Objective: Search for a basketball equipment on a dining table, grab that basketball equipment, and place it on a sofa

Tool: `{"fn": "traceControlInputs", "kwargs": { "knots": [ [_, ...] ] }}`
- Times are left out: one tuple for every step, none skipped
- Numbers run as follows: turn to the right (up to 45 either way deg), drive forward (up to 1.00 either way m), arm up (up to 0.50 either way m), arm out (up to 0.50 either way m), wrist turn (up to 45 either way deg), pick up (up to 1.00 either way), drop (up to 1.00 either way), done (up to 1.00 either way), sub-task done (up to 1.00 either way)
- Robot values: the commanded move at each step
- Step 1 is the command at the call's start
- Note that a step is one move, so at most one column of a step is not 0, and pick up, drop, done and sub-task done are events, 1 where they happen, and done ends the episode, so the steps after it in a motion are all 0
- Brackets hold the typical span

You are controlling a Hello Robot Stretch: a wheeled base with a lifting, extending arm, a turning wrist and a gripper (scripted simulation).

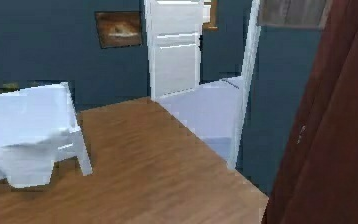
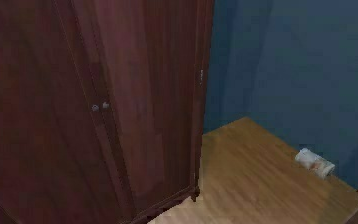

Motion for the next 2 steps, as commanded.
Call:
{"fn": "traceControlInputs", "kwargs": {
  "knots": [
    [3.0, 0.0, 0.0, 0.0, 0.0, 0.0, 0.0, 0.0, 0.0],
    [0.0, 1.0, 0.0, 0.0, 0.0, 0.0, 0.0, 0.0, 0.0]
  ]
}}
